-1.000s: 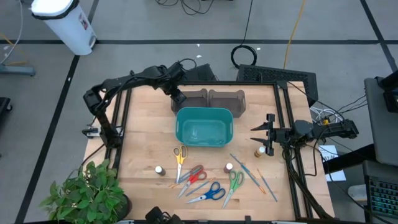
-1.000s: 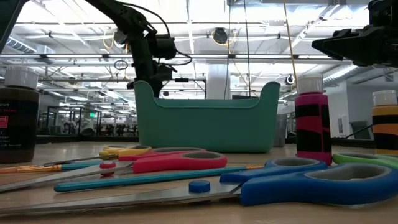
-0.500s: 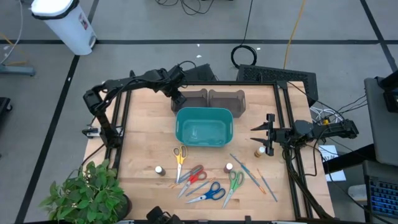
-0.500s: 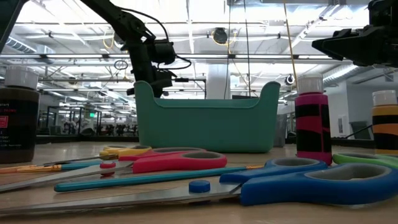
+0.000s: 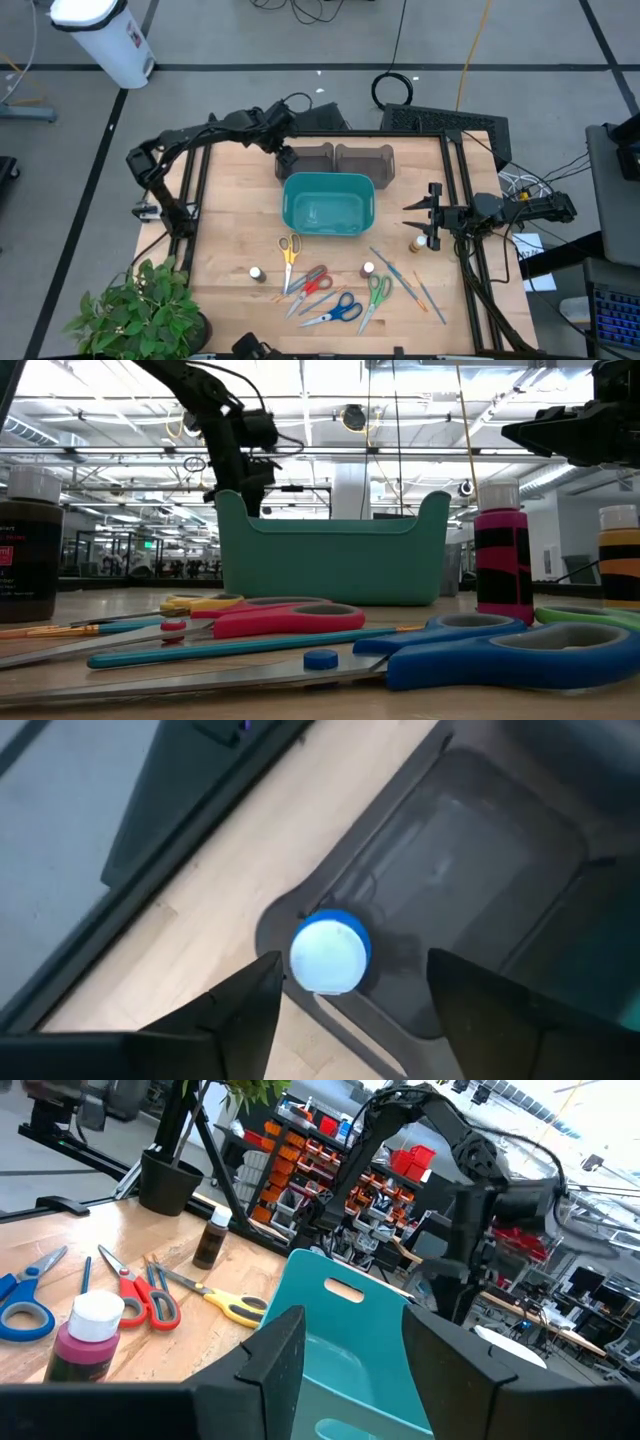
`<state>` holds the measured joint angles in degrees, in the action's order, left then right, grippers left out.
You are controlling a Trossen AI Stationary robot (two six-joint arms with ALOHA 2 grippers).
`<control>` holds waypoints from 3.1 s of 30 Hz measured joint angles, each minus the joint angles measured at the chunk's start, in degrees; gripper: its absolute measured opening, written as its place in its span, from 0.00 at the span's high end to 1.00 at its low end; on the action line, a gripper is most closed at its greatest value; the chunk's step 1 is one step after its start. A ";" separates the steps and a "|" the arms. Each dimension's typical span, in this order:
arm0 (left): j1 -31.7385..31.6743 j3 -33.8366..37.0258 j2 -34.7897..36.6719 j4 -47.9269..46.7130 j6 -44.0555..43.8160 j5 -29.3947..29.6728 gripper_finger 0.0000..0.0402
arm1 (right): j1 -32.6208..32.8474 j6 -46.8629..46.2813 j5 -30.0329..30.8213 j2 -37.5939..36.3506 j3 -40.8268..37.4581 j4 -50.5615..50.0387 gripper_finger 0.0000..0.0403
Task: Pick & Place Paint Supplies
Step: Put the blue paint bottle into the left black bin, then put the yellow paint bottle into the left black bin
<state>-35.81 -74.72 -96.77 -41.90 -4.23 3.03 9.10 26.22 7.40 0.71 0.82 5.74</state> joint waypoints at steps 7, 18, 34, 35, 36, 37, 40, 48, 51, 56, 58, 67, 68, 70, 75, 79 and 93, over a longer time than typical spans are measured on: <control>0.51 0.00 8.26 -0.05 -0.06 0.00 0.36 | -0.02 0.00 0.00 0.00 0.00 0.00 0.60; 11.14 -0.02 22.39 -1.10 3.39 -7.96 0.36 | -0.02 0.00 0.00 0.00 0.02 0.02 0.60; 38.86 -0.07 29.59 -6.19 2.08 -8.90 0.36 | -0.02 0.00 0.00 0.00 0.00 0.01 0.60; 40.22 -0.07 29.20 -7.39 1.11 -8.83 0.36 | -0.01 0.00 0.00 0.00 0.00 0.00 0.60; 41.34 -0.07 28.67 -8.21 0.26 -8.81 0.36 | -0.02 0.00 0.00 0.01 0.00 0.01 0.60; 42.30 -0.07 28.22 -9.19 -0.63 -8.69 0.36 | -0.02 0.00 0.00 0.01 0.01 0.02 0.60; 45.40 -0.02 26.93 -12.47 -4.92 -8.52 0.36 | -0.02 0.00 0.00 0.01 0.02 0.01 0.60; 51.28 -0.04 22.71 -15.04 -11.12 -7.94 0.36 | -0.02 0.00 0.00 0.00 0.00 0.00 0.60; 51.94 -0.04 21.43 -13.40 -10.71 -6.77 0.36 | 0.00 0.00 0.00 0.00 0.02 0.00 0.60; 51.69 -0.04 19.78 -7.44 -10.75 -5.46 0.36 | -0.01 0.00 0.00 0.00 0.02 0.00 0.60; 51.41 -0.04 19.19 -5.49 -8.93 -5.44 0.36 | -0.02 0.00 0.00 0.00 0.02 0.02 0.60; 47.57 -2.10 19.64 -3.18 -3.41 -5.24 0.36 | -0.02 0.00 0.00 0.02 0.01 0.00 0.60; 46.94 -3.22 19.68 -3.37 -3.29 -4.73 0.36 | -0.01 -0.01 0.00 0.01 0.01 0.00 0.60; 45.79 -5.59 20.19 -6.03 -1.75 -3.33 0.36 | -0.02 0.00 0.00 0.02 0.00 0.00 0.60; 42.37 -7.74 21.74 -8.00 5.26 0.64 0.36 | -0.02 0.00 0.00 0.02 0.00 0.00 0.60; 39.13 -7.06 23.05 -6.89 10.15 -0.13 0.36 | -0.02 0.00 0.00 0.00 0.00 0.00 0.60; 21.80 25.72 38.71 31.72 11.03 -8.39 0.36 | -0.02 0.00 0.10 0.00 0.00 0.06 0.60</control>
<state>-14.01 -49.00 -58.06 -10.18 6.80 -5.36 9.08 26.22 7.50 0.71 0.82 5.80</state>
